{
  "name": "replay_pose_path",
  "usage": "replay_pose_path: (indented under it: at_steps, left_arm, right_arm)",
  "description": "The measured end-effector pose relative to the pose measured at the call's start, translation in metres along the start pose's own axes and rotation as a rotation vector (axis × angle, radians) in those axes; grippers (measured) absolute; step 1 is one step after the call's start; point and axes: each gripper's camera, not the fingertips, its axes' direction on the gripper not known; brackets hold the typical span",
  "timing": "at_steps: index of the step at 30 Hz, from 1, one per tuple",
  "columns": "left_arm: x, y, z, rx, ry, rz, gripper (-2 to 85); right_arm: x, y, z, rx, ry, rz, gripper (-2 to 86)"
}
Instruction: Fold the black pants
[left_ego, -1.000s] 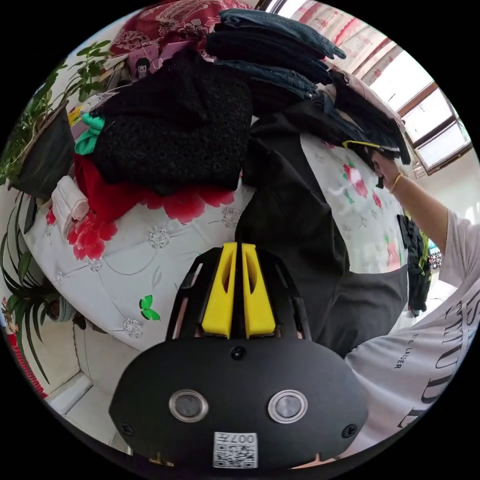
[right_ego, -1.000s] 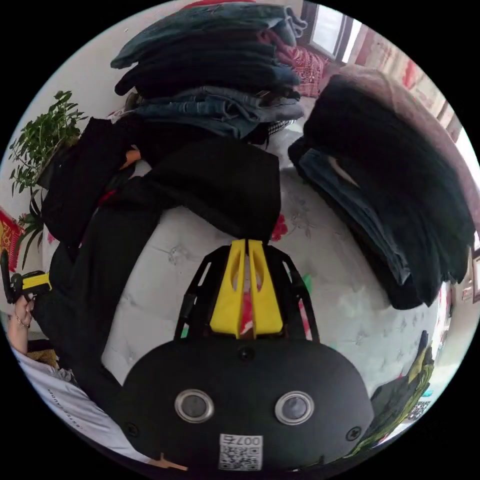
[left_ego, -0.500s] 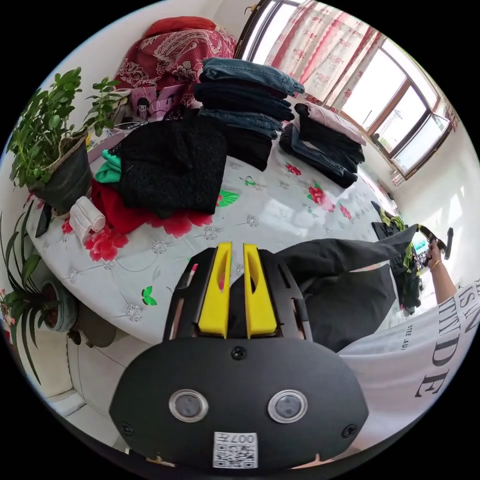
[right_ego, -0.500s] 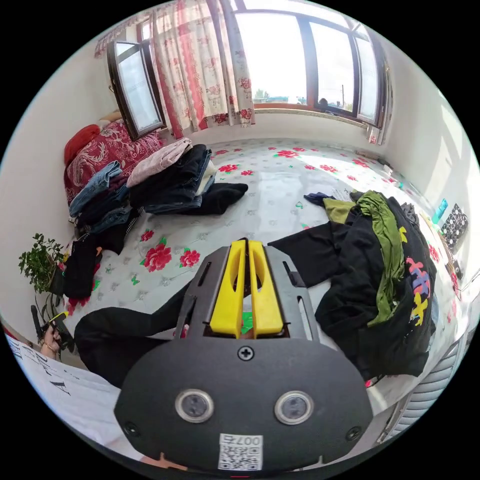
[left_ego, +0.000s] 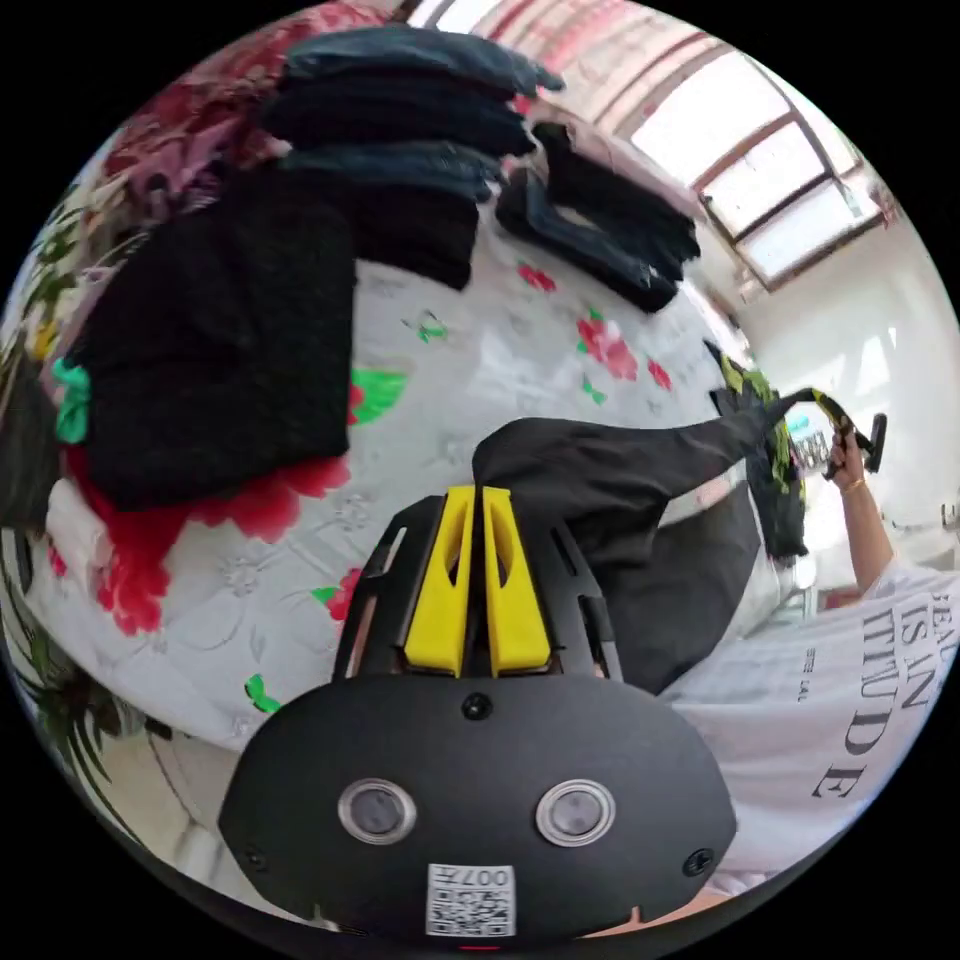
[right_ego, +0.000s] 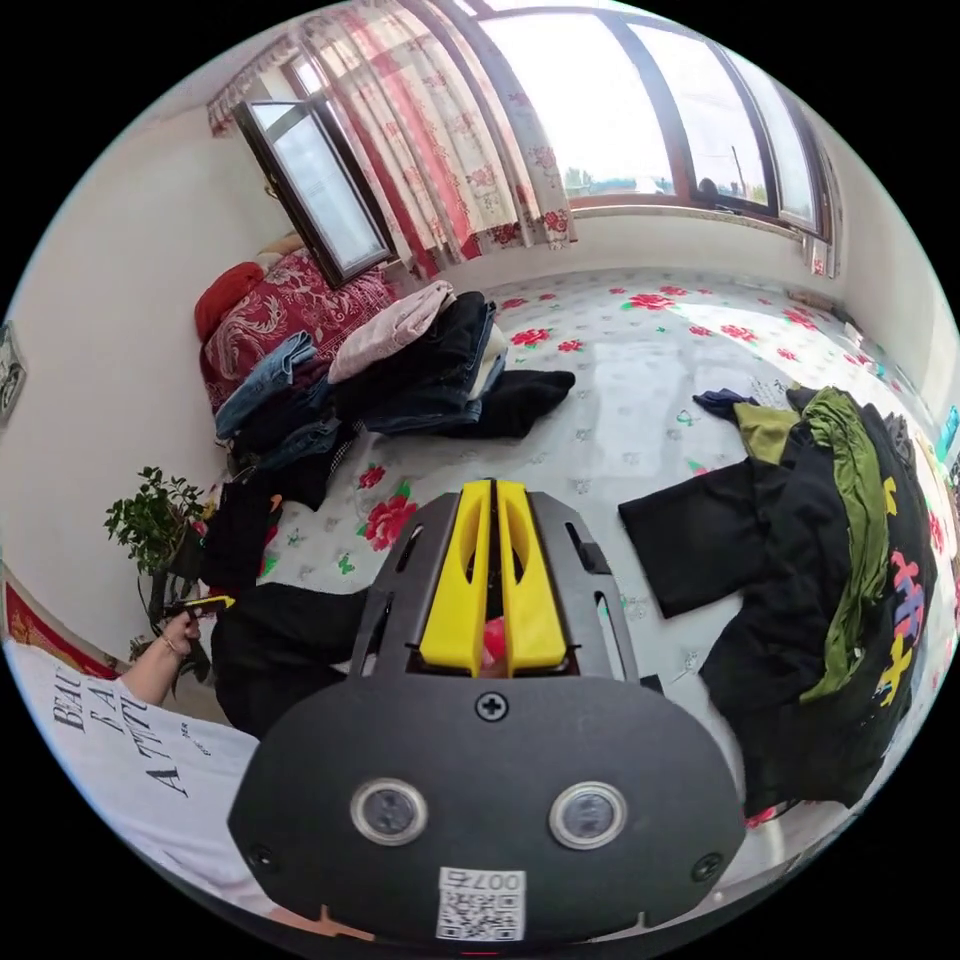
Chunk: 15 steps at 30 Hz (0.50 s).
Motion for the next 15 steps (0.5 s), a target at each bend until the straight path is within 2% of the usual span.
replay_pose_path:
  at_steps: [2,4,5,7,10,15]
  left_arm:
    - [-0.012,0.021,-0.058,0.206,-0.066,-0.15,-0.1]
    - [-0.012,0.058,-0.107,0.417,-0.086,-0.166,1.1]
    - [-0.009,0.066,-0.114,0.448,-0.11,-0.158,1.9]
    - [0.0,0.09,-0.118,0.423,-0.204,-0.125,4.9]
    - [-0.007,0.112,-0.101,0.307,-0.154,-0.201,6.4]
    - [-0.026,0.106,-0.087,0.277,-0.072,-0.274,7.6]
  right_arm:
    - [-0.004,-0.007,-0.016,0.058,-0.03,-0.055,-0.2]
    - [-0.004,-0.006,-0.025,0.117,-0.054,-0.096,-0.2]
    - [0.0,-0.002,-0.024,0.133,-0.042,-0.096,-0.2]
    - [0.011,0.008,-0.011,0.102,-0.015,-0.069,-0.3]
    - [0.039,0.032,0.023,-0.04,0.05,0.007,-0.3]
    - [0.079,0.064,0.046,-0.182,0.105,0.139,-0.3]
